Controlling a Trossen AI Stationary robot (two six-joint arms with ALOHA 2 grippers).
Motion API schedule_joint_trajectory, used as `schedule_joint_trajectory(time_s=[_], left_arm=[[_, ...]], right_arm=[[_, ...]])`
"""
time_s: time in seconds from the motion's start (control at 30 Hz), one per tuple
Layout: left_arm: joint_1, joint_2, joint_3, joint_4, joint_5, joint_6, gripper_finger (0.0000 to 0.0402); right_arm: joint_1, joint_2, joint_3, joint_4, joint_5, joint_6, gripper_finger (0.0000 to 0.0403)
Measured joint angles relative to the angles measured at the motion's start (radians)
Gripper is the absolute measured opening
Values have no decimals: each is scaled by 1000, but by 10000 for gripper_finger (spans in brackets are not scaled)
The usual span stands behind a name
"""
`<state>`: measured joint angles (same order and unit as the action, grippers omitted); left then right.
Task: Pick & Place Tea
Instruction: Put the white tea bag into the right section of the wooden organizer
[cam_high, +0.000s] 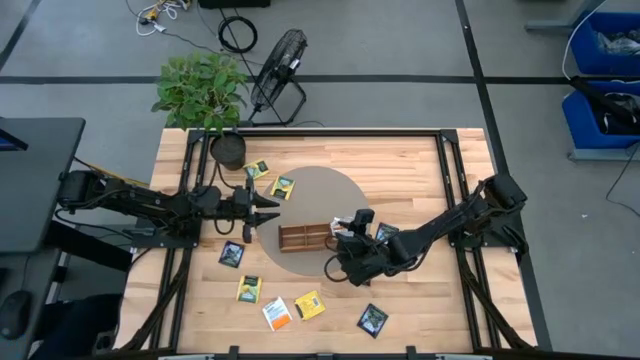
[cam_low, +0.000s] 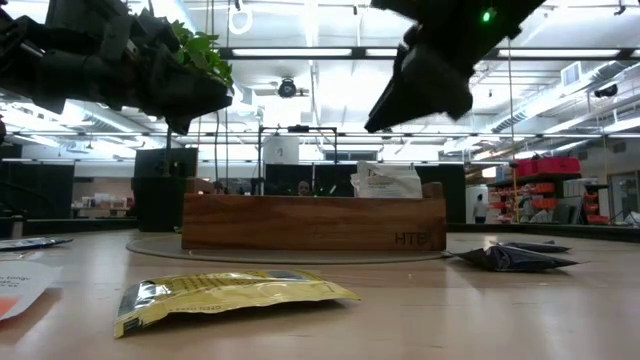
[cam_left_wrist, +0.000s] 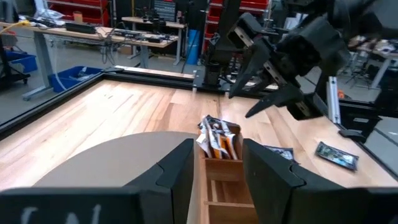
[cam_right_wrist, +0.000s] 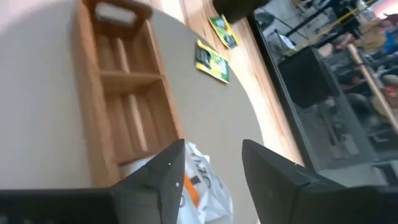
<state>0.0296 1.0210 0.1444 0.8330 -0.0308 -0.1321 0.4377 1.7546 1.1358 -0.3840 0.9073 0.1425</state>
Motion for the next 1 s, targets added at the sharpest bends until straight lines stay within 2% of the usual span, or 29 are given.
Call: schedule_joint_trajectory(time_s=[0.17, 0.27, 0.4, 0.5, 0.63, 0.8, 1.0], left_arm=[[0, 0, 0, 3, 70, -45, 140], [-5, 0, 0, 0, 125, -96, 140], [-58, 0, 0, -1, 166, -117, 140], [-121, 0, 0, 8, 166, -60, 140], [-192, 0, 1, -15, 112, -70, 140], [-262, 0, 1, -102, 77, -157, 140], [-354, 0, 1, -137, 67, -213, 140]], right_arm=[[8, -48, -1, -10, -10, 3, 164], [8, -96, -45, 24, -17, 11, 167], [9, -209, -206, 265, -67, -12, 169], [28, -317, -357, 494, -113, -76, 169], [40, -481, -515, 710, -212, -101, 169], [40, -651, -627, 721, -209, -79, 169], [33, -768, -698, 721, -208, -98, 169]])
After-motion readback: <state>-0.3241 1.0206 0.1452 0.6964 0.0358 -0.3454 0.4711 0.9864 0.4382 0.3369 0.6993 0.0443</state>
